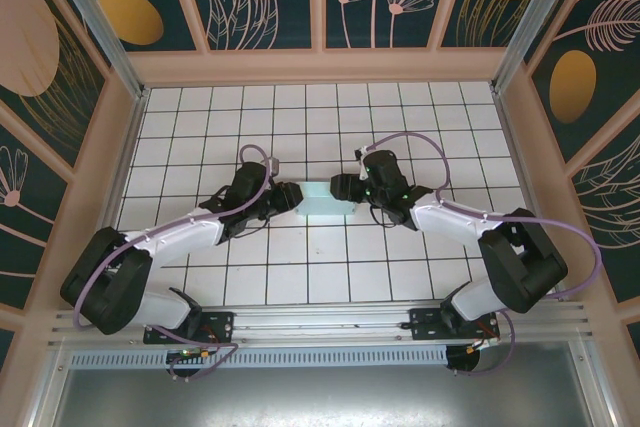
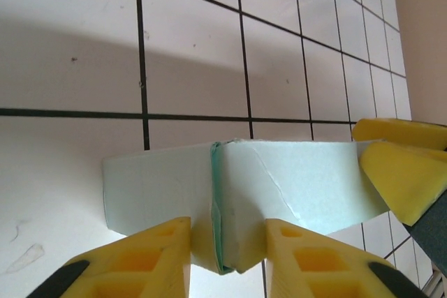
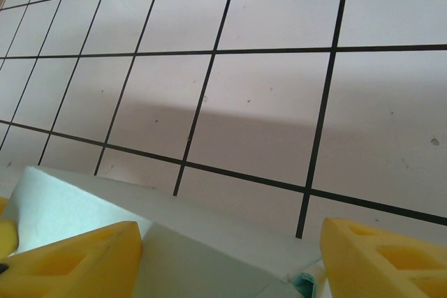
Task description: Fold the paper box
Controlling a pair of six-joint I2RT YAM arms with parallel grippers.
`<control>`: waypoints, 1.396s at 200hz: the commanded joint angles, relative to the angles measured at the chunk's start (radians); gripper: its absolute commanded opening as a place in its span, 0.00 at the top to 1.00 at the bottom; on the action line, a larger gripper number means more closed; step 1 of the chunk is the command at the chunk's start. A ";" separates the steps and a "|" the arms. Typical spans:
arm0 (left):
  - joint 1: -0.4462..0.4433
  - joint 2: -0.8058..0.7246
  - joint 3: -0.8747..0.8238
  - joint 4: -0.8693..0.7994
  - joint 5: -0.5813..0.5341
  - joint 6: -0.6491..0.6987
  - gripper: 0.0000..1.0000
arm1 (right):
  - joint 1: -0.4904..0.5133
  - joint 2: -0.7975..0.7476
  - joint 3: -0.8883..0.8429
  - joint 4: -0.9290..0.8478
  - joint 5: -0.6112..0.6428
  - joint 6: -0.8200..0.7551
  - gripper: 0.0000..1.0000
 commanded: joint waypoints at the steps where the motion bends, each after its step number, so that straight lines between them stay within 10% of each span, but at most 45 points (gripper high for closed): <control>1: 0.003 0.073 -0.061 -0.130 -0.040 0.004 0.73 | -0.010 -0.034 -0.027 0.018 -0.072 0.029 0.31; 77: 0.003 0.084 -0.040 -0.137 -0.036 0.026 0.72 | 0.015 0.026 0.002 0.007 -0.168 -0.020 0.15; 164: 0.004 0.101 -0.024 -0.157 -0.055 0.043 0.72 | -0.087 -0.067 -0.046 -0.054 -0.197 -0.023 0.70; 220: 0.004 0.111 -0.005 -0.168 -0.054 0.052 0.70 | -0.086 -0.123 -0.049 -0.043 -0.236 0.018 0.27; 279: 0.003 0.122 -0.002 -0.166 -0.051 0.063 0.70 | -0.155 -0.189 -0.161 -0.029 -0.296 0.097 0.40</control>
